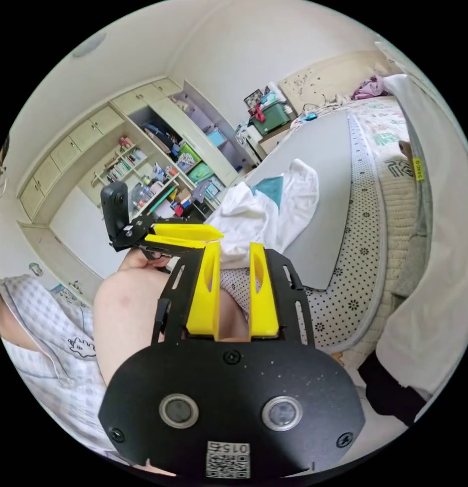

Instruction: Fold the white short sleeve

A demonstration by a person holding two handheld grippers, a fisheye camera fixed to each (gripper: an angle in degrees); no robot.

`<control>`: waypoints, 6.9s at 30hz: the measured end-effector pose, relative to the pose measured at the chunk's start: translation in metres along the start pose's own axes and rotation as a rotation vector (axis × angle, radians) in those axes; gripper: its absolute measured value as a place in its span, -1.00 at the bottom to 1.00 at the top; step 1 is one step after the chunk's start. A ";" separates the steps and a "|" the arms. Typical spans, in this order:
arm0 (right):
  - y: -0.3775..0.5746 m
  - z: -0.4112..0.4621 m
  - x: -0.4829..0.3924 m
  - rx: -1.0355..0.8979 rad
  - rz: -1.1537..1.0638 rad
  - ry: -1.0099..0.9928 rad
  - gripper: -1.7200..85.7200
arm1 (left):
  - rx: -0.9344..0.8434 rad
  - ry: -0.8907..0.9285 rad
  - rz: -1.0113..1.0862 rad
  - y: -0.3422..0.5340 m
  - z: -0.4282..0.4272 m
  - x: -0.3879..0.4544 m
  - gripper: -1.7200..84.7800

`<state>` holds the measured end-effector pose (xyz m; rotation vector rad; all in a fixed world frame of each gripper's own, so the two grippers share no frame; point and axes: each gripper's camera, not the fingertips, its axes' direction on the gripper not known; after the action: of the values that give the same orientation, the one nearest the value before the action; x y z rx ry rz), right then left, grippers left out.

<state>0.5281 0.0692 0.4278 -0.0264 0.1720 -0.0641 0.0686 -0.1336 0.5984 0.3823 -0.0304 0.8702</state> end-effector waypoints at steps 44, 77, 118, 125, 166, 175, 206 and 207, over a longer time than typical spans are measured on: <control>0.038 0.033 0.000 0.049 0.042 0.205 -0.81 | 0.130 0.006 -0.618 0.135 -0.006 -0.250 -0.74; 0.020 0.044 -0.007 -0.137 -0.225 0.227 -0.78 | 0.146 -0.157 -0.170 0.271 -0.081 -0.064 -0.77; -0.016 0.041 0.014 -0.105 0.012 0.152 -0.79 | -0.014 -0.400 0.843 0.184 -0.057 0.106 -0.69; -0.007 0.037 0.004 -0.078 0.051 0.134 -0.79 | -0.055 -0.455 0.986 0.184 -0.040 0.115 -0.70; 0.108 0.160 -0.249 -0.163 -1.038 0.679 -0.93 | 0.482 -0.288 -0.178 0.271 -0.157 -0.097 -0.93; 0.005 0.029 -0.346 0.169 -0.840 0.539 -0.94 | 0.785 -0.307 -0.117 0.226 -0.287 -0.081 -0.94; -0.294 -0.049 -0.280 0.169 -0.514 0.605 -0.93 | 0.785 -0.195 -0.279 -0.015 -0.221 -0.149 -0.94; -0.300 -0.051 -0.274 0.174 -0.509 0.624 -0.93 | 0.786 -0.195 -0.272 -0.027 -0.215 -0.151 -0.94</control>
<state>0.2312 -0.2129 0.4333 0.1259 0.7814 -0.5980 -0.0365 -0.1878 0.3620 1.1783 0.1863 0.5419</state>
